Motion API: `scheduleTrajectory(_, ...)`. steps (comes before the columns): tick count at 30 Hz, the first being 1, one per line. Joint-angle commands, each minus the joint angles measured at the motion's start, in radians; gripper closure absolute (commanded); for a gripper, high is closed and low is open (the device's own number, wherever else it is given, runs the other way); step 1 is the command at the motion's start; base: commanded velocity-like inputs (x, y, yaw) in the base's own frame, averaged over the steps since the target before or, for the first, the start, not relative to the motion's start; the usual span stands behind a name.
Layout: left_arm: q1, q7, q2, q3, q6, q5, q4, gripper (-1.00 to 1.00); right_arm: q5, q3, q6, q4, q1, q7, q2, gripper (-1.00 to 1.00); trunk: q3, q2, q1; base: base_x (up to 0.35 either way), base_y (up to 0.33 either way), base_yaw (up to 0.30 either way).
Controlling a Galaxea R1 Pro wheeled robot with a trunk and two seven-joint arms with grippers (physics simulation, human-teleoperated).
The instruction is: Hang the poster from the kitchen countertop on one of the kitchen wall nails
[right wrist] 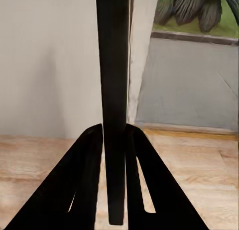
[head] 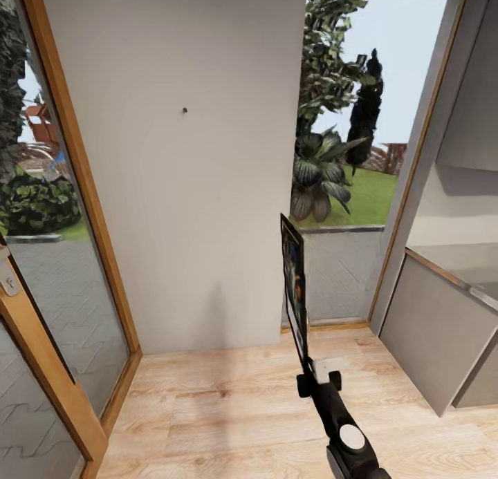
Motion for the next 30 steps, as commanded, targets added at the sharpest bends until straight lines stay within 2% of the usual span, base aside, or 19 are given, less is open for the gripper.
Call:
scheduleTrajectory(1,0.001,0.0,0.001,0.001,-0.002,0.0,-0.001,-1.0,-0.004,0.007,0.059,-0.046,-0.006,0.038,-0.001,1.0,0.0,0.0,0.0,0.0,0.0,0.0)
scheduleTrajectory(4,0.001,0.0,0.009,0.001,-0.002,0.0,-0.001,-1.0,-0.006,0.011,0.149,-0.099,-0.035,0.114,0.0,1.0,0.0,0.0,0.0,0.0,0.0,0.0)
scheduleTrajectory(7,0.001,-0.001,0.023,0.001,-0.002,0.0,-0.001,-1.0,-0.009,0.012,0.251,-0.125,-0.107,0.209,0.001,1.0,0.0,0.0,0.0,0.0,0.0,0.0)
scheduleTrajectory(8,0.001,-0.002,0.031,0.001,-0.002,0.0,-0.001,-1.0,-0.01,0.012,0.309,-0.131,-0.16,0.287,0.001,1.0,0.0,0.0,0.0,0.0,0.0,0.0)
scheduleTrajectory(9,0.001,-0.003,0.033,0.001,-0.002,0.0,-0.001,-1.0,-0.01,0.012,0.327,-0.133,-0.178,0.314,0.001,1.0,0.0,0.0,0.0,0.0,0.0,0.0)
scheduleTrajectory(12,0.001,-0.004,0.039,0.0,-0.002,0.0,-0.001,-1.0,-0.01,0.011,0.432,-0.137,-0.284,0.48,0.002,1.0,0.0,0.0,0.0,0.0,0.0,0.0)
scheduleTrajectory(14,0.001,-0.004,0.04,-0.001,-0.002,0.0,-0.001,-1.0,-0.011,0.011,0.467,-0.137,-0.318,0.531,0.003,1.0,0.0,0.0,0.0,0.0,0.0,0.0)
scheduleTrajectory(15,0.001,-0.005,0.04,-0.001,-0.002,0.0,-0.001,-1.0,-0.011,0.011,0.502,-0.138,-0.351,0.578,0.009,1.0,0.0,0.0,0.0,0.0,0.0,0.0)
scheduleTrajectory(18,0.001,-0.005,0.041,-0.001,-0.002,0.0,-0.001,-1.0,-0.011,0.011,0.558,-0.139,-0.403,0.645,0.021,1.0,0.0,0.0,0.0,0.0,0.0,0.0)
scheduleTrajectory(23,0.001,-0.039,0.043,-0.001,-0.002,-0.002,-0.001,-1.0,-0.018,0.01,0.704,-0.139,-0.546,0.829,0.036,1.0,0.0,0.0,0.0,0.0,0.0,0.0)
scheduleTrajectory(25,0.001,-0.054,0.046,-0.001,-0.001,-0.002,-0.001,-1.0,-0.031,0.01,0.732,-0.139,-0.58,0.87,0.037,1.0,0.0,0.0,0.0,0.0,0.0,0.0)
scheduleTrajectory(27,0.001,-0.075,0.059,-0.001,-0.001,-0.001,-0.001,-1.0,-0.078,-0.002,0.784,-0.138,-0.645,0.921,0.038,1.0,0.0,0.0,0.0,0.0,0.0,0.0)
scheduleTrajectory(30,0.001,-0.083,0.065,-0.001,-0.001,0.0,-0.001,-1.0,-0.129,-0.014,0.819,-0.138,-0.691,0.939,0.038,1.0,0.0,0.0,0.0,0.0,0.0,0.0)
